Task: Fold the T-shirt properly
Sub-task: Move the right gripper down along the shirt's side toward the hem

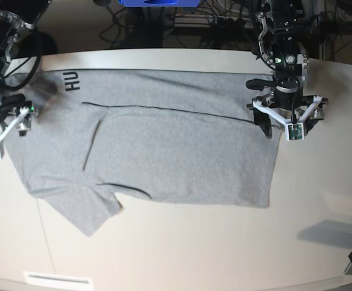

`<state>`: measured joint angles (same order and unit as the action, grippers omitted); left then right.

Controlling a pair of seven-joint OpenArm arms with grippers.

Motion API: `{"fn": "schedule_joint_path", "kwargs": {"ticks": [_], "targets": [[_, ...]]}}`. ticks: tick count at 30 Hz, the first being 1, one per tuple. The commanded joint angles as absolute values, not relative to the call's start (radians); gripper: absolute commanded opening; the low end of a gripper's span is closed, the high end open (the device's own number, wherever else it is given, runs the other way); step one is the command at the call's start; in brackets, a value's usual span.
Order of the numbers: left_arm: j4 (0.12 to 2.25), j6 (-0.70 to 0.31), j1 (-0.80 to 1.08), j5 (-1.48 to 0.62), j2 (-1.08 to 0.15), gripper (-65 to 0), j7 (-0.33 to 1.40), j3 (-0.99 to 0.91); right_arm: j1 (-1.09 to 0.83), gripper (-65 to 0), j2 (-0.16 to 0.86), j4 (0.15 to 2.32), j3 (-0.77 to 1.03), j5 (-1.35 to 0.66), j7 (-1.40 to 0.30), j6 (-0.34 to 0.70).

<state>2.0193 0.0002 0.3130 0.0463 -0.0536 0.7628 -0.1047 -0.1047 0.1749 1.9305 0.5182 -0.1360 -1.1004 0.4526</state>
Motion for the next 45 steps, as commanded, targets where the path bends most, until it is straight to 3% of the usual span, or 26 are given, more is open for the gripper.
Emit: {"fn": "schedule_joint_path", "kwargs": {"ticks": [1, 10, 22, 32, 37, 45], "targets": [[2.025, 0.008, 0.3, 0.053, -0.059, -14.8, 0.739, -0.108, -0.077, -15.1, 0.197, 1.933, 0.524, -0.133, -1.078, 0.449], [2.0, 0.002, 0.214, 0.044, -0.068, -14.6, 0.843, -0.234, 0.142, -14.9, 0.216, 1.692, 0.578, -0.133, -1.13, 0.698], [1.995, 0.002, 0.223, 0.053, -0.114, -14.6, 0.839, -0.243, 0.435, -14.9, 0.295, 1.211, 0.607, -0.134, -1.135, 0.698], [1.966, 0.002, 0.219, 0.05, -0.114, -14.6, 0.839, -0.243, 0.587, -14.9, 0.302, 0.992, 0.664, -0.134, -1.136, 0.698], [1.959, 0.002, 0.223, 0.051, -0.114, -14.6, 0.837, -0.243, 0.645, -14.9, 0.36, 0.826, 0.768, -0.134, -1.106, 0.698], [1.959, 0.002, 0.217, 0.05, -0.113, -14.6, 0.837, -0.243, 0.671, -14.9, 0.432, 0.627, 0.774, -0.134, -1.027, 0.698]]}}
